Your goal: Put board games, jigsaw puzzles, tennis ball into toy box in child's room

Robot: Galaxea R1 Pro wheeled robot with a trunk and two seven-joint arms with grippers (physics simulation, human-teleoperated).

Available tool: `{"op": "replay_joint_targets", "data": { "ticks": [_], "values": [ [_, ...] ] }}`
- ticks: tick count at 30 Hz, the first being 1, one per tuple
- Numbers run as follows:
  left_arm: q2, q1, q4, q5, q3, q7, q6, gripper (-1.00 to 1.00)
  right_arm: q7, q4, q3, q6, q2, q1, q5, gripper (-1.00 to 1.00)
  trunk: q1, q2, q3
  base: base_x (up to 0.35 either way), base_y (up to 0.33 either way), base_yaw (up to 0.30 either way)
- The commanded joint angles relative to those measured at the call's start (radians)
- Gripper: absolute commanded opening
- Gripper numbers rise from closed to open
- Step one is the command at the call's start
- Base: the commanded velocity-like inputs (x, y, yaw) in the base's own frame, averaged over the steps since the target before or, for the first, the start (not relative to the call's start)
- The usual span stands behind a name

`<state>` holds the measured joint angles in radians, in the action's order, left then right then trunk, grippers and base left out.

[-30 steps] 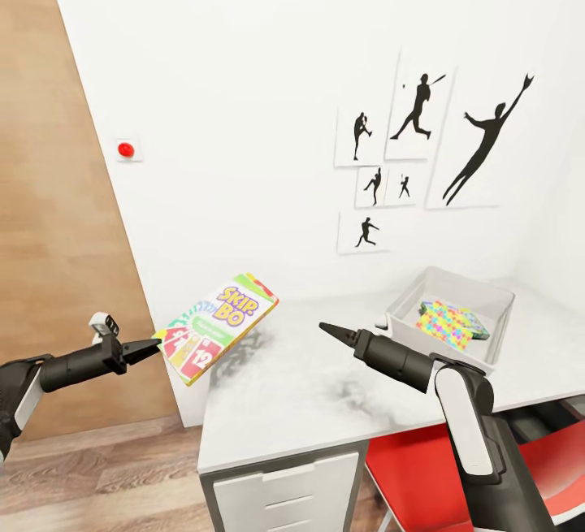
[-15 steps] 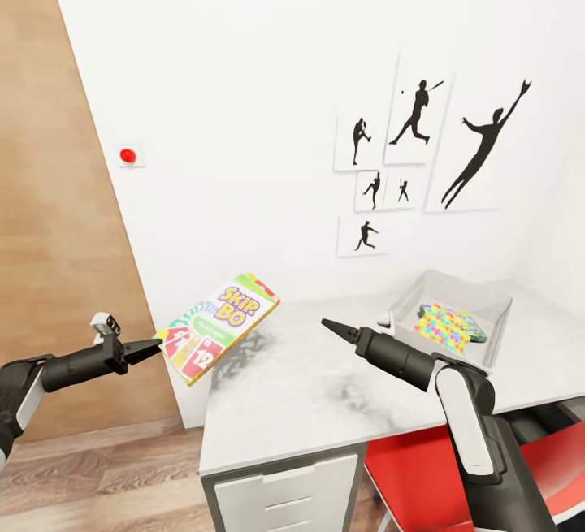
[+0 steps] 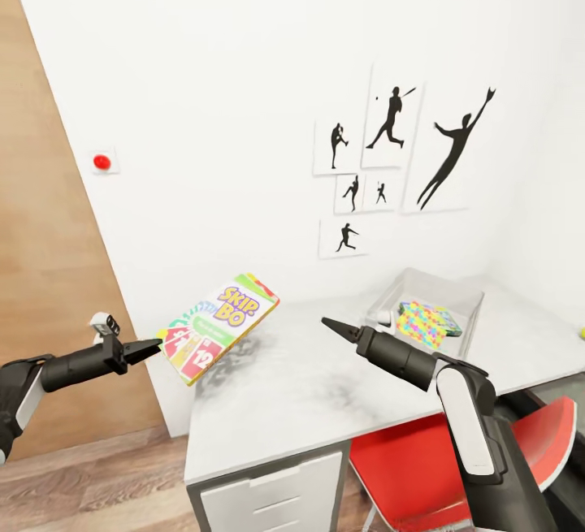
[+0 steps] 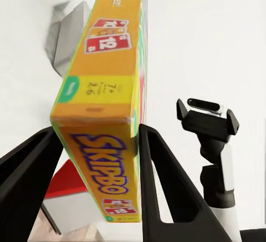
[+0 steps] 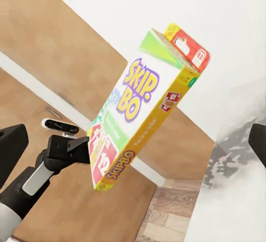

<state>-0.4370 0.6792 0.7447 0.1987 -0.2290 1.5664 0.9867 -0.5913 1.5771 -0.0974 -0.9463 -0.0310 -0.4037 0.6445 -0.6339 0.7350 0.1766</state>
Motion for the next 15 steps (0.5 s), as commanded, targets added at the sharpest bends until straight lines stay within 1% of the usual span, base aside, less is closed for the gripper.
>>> {"op": "replay_joint_targets", "data": {
  "ticks": [1,15],
  "values": [
    [-0.001,0.000,0.001,0.001,0.000,0.004,0.010,-1.00,-0.010,0.000,-0.002,-0.005,-0.001,-0.001,-0.004,1.00,0.004,-0.006,-0.002,0.000,0.000,-0.276],
    [-0.001,0.000,0.001,0.001,0.000,0.004,0.010,-1.00,-0.018,0.000,-0.002,-0.003,-0.001,-0.001,-0.005,1.00,0.057,-0.104,-0.051,0.000,0.000,-0.279]
  ]
}}
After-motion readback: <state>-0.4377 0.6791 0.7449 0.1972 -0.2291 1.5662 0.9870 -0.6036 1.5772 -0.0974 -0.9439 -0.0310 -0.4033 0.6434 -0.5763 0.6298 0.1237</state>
